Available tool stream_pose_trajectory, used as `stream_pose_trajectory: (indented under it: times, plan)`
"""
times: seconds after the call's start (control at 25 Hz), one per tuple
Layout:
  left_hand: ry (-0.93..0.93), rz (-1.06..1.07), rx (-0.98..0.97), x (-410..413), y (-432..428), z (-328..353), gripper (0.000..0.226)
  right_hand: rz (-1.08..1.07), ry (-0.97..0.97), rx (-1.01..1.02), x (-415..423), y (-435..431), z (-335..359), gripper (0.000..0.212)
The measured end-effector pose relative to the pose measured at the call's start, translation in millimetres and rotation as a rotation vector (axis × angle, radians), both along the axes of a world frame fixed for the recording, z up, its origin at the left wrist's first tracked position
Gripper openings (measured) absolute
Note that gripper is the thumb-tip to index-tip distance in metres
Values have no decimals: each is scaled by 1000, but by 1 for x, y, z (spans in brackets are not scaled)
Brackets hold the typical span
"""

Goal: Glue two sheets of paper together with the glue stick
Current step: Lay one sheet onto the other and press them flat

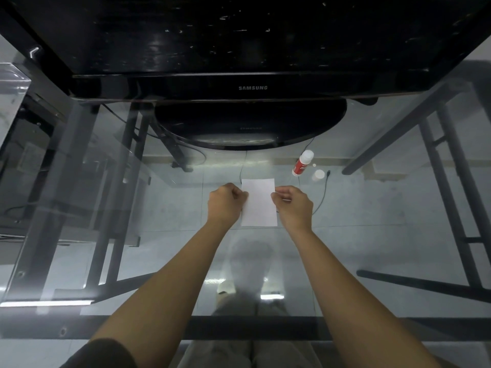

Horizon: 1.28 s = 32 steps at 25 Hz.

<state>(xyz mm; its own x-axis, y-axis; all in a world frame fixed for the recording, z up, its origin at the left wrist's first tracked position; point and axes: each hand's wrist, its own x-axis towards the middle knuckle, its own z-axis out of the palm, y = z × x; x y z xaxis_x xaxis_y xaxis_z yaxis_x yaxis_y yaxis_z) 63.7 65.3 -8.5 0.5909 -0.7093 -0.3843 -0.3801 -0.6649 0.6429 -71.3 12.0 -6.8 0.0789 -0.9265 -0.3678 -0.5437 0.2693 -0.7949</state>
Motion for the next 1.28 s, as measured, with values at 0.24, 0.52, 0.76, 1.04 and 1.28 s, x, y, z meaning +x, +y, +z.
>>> stream_pose_trajectory:
  times: [0.24,0.52,0.76,1.04,1.28]
  plan:
    - [-34,14,32,-2,-3,2,22,3,23,-17,2,1,1,14]
    - [-33,24,66,-2,-6,3,25,-2,52,-32,5,1,1,13]
    - [-31,42,92,-4,-9,4,25,-4,106,-74,9,2,1,14]
    - [-17,86,123,-4,-11,4,35,73,192,-160,12,3,-1,17]
    - [-15,89,139,-2,-13,3,33,504,418,-477,1,0,-9,28]
